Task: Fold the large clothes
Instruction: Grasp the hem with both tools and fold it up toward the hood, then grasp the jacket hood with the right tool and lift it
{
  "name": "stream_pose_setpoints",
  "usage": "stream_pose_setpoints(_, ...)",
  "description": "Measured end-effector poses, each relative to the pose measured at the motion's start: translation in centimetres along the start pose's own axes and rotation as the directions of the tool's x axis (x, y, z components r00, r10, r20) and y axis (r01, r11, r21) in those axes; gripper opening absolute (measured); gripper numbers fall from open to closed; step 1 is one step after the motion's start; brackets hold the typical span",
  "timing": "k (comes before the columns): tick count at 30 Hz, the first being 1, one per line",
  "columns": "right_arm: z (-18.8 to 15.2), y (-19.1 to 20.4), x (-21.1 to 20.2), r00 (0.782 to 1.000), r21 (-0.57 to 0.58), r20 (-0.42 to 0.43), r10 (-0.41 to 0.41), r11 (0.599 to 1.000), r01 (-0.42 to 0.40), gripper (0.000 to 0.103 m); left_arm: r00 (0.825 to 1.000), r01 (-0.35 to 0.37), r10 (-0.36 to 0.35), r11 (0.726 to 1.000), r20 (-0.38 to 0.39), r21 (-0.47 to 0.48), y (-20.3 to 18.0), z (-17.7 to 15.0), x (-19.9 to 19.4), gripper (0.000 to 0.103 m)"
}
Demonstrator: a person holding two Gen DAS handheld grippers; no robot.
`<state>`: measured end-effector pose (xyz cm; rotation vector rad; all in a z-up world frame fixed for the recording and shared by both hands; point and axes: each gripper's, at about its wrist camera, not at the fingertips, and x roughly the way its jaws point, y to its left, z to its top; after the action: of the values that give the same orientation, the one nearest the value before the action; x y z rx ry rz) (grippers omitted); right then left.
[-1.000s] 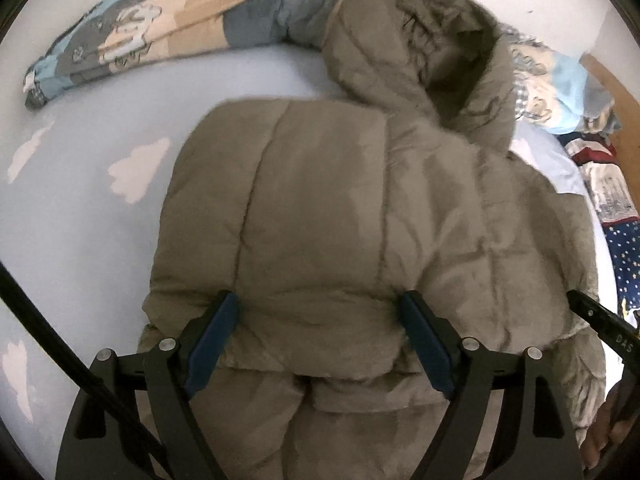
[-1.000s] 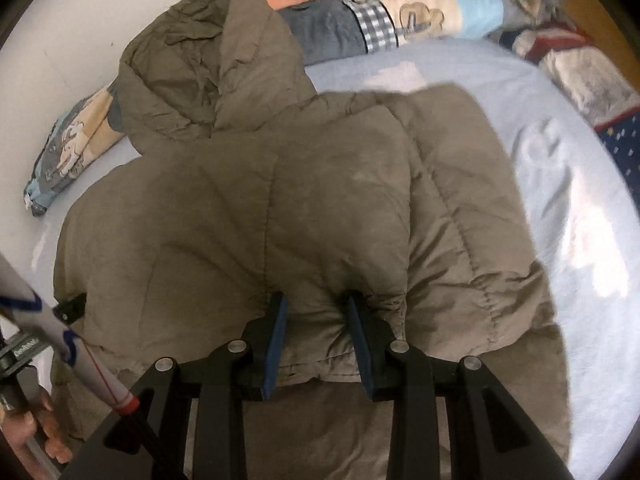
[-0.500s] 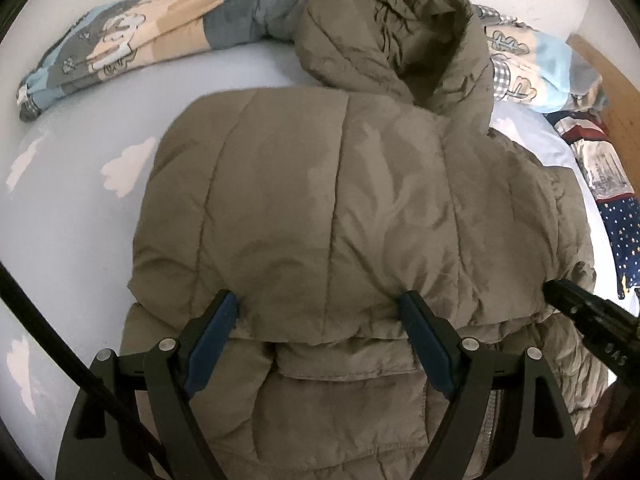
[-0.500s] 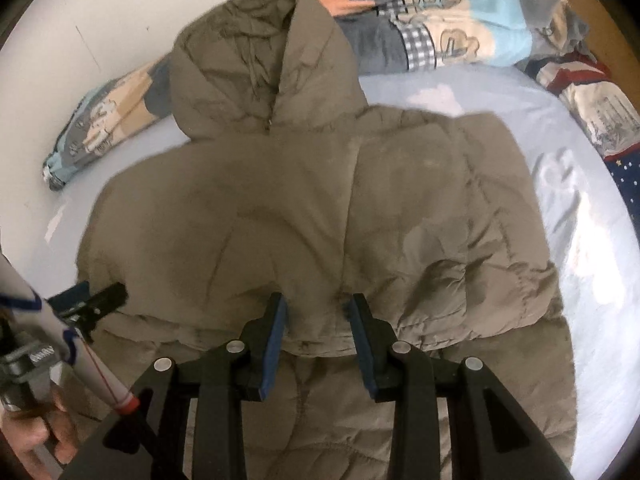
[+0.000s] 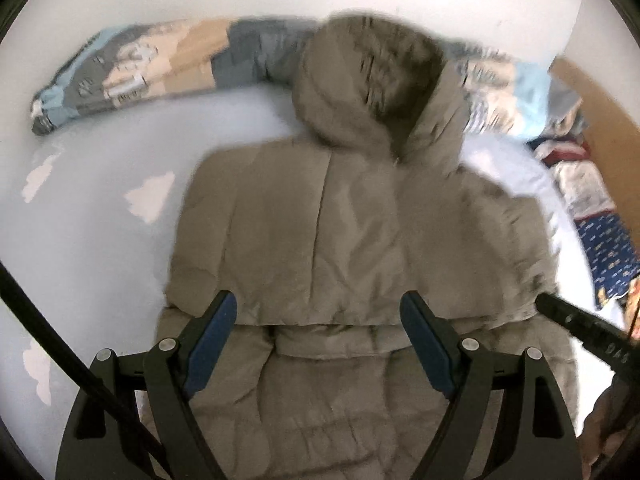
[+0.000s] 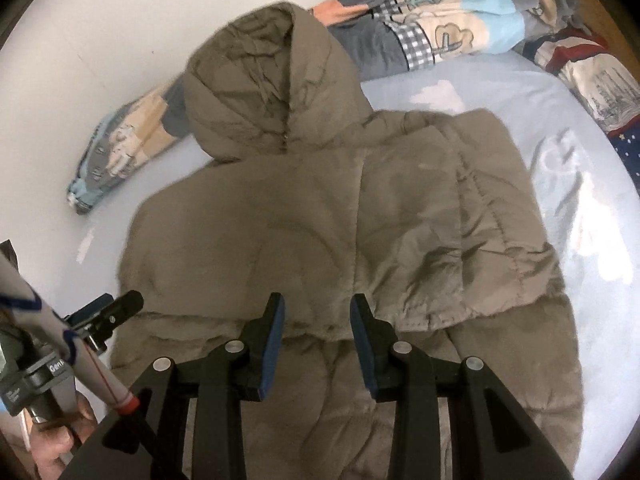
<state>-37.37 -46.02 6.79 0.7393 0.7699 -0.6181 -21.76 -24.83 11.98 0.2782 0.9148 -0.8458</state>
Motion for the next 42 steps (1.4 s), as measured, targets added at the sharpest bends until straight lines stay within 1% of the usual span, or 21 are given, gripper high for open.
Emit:
stream_pose_setpoints(3, -0.3, 0.9, -3.3, 0.999, -0.009, 0.043, 0.026, 1.0, -0.025, 0.037, 0.996, 0.038, -0.037, 0.999, 0.085, -0.012, -0.1, 0.2, -4.9, 0.084)
stream_pose_setpoints(7, -1.3, 2.5, -9.2, 0.989, -0.035, 0.127, 0.075, 0.997, -0.071, 0.038, 0.977, 0.081, -0.073, 0.996, 0.2, -0.029, -0.2, -1.0, -12.3, 0.084)
stream_pose_setpoints(9, -2.6, 3.5, -12.4, 0.98, -0.05, 0.168, 0.105, 0.994, -0.098, 0.043, 0.969, 0.097, -0.085, 0.994, 0.23, -0.042, -0.3, -2.3, -14.5, 0.084)
stream_pose_setpoints(11, -3.9, 4.2, -14.8, 0.971, -0.052, 0.203, 0.127, 0.992, -0.119, 0.048, 0.967, 0.122, -0.11, 0.992, 0.229, -0.042, -1.0, -4.1, -15.9, 0.084)
stream_pose_setpoints(12, -4.9, 4.7, -16.0, 0.965, -0.059, 0.22, 0.143, 0.989, -0.133, 0.05, 0.968, 0.131, -0.121, 0.991, 0.221, -0.03, -1.6, -4.8, -16.0, 0.084)
stream_pose_setpoints(14, -6.5, 5.5, -17.2, 0.959, -0.076, 0.233, 0.16, 0.986, -0.146, 0.051, 0.974, 0.117, -0.118, 0.993, 0.193, 0.021, -3.1, -6.0, -15.0, 0.084)
stream_pose_setpoints(16, -7.6, 5.9, -17.5, 0.963, -0.089, 0.215, 0.162, 0.985, -0.145, 0.051, 0.982, 0.086, -0.092, 0.995, 0.164, 0.049, -4.1, -6.5, -13.4, 0.084)
stream_pose_setpoints(17, -7.9, 5.8, -17.4, 0.966, -0.089, 0.206, 0.159, 0.986, -0.143, 0.051, 0.984, 0.095, -0.101, 0.994, 0.145, 0.05, -4.3, -6.4, -12.4, 0.084)
stream_pose_setpoints(19, -8.2, 5.0, -17.4, 0.968, -0.079, 0.204, 0.145, 0.988, -0.131, 0.051, 0.983, 0.118, -0.122, 0.992, 0.139, 0.038, -4.2, -5.9, -10.5, 0.084)
stream_pose_setpoints(22, -7.0, 3.5, -16.8, 0.975, -0.053, 0.197, 0.1, 0.994, -0.091, 0.051, 0.986, 0.107, -0.107, 0.994, 0.131, 0.013, -3.3, -4.9, -7.2, 0.084)
stream_pose_setpoints(23, -6.5, 3.1, -16.6, 0.977, -0.051, 0.194, 0.086, 0.996, -0.077, 0.051, 0.99, 0.069, -0.069, 0.998, 0.123, 0.005, -2.6, -4.4, -5.5, 0.084)
stream_pose_setpoints(25, -3.9, 2.6, -15.6, 0.983, -0.054, 0.18, 0.041, 0.998, -0.032, 0.051, 0.996, 0.014, -0.014, 1.0, 0.091, -0.002, -1.7, -4.1, -3.4, 0.084)
stream_pose_setpoints(26, -2.7, 2.5, -15.2, 0.984, -0.062, 0.178, 0.025, 0.998, -0.014, 0.051, 0.997, 0.012, -0.01, 1.0, 0.071, -0.021, -0.9, -4.0, -2.5, 0.084)
stream_pose_setpoints(29, 3.4, 3.1, -12.8, 0.987, -0.106, 0.159, -0.028, 0.993, 0.045, 0.051, 0.998, 0.044, -0.041, 0.997, 0.042, -0.071, 0.8, -3.6, -1.1, 0.084)
stream_pose_setpoints(30, 5.4, 3.3, -12.0, 0.988, -0.106, 0.152, -0.027, 0.993, 0.043, 0.051, 0.998, 0.052, -0.05, 0.996, 0.032, -0.072, 1.1, -3.5, -0.8, 0.084)
stream_pose_setpoints(32, 10.1, 4.0, -10.0, 0.987, -0.118, 0.159, -0.022, 0.992, 0.041, 0.051, 0.999, 0.036, -0.035, 0.998, 0.025, -0.053, 1.4, -3.6, -0.2, 0.084)
stream_pose_setpoints(34, 14.2, 4.7, -7.5, 0.988, -0.131, 0.14, -0.066, 0.988, 0.085, 0.051, 1.0, 0.029, -0.029, 0.999, 0.013, -0.039, 1.6, -3.7, 0.4, 0.084)
stream_pose_setpoints(36, 18.4, 5.4, -4.5, 0.988, -0.147, 0.135, -0.08, 0.984, 0.1, 0.052, 0.999, 0.034, -0.034, 0.999, 0.004, -0.037, 1.8, -3.6, 0.7, 0.084)
stream_pose_setpoints(39, 22.6, 5.8, -0.3, 0.98, -0.153, 0.135, -0.144, 0.975, 0.164, 0.055, 0.999, 0.047, -0.048, 0.997, -0.017, -0.058, 2.6, -3.6, 1.4, 0.084)
stream_pose_setpoints(40, 24.0, 6.0, 1.6, 0.98, -0.161, 0.119, -0.161, 0.971, 0.179, 0.055, 0.998, 0.058, -0.06, 0.996, -0.029, -0.067, 2.8, -3.6, 1.7, 0.084)
stream_pose_setpoints(42, 25.8, 6.2, 4.3, 0.975, -0.16, 0.108, -0.193, 0.965, 0.208, 0.055, 0.997, 0.065, -0.067, 0.995, -0.033, -0.07, 3.1, -3.6, 1.9, 0.084)
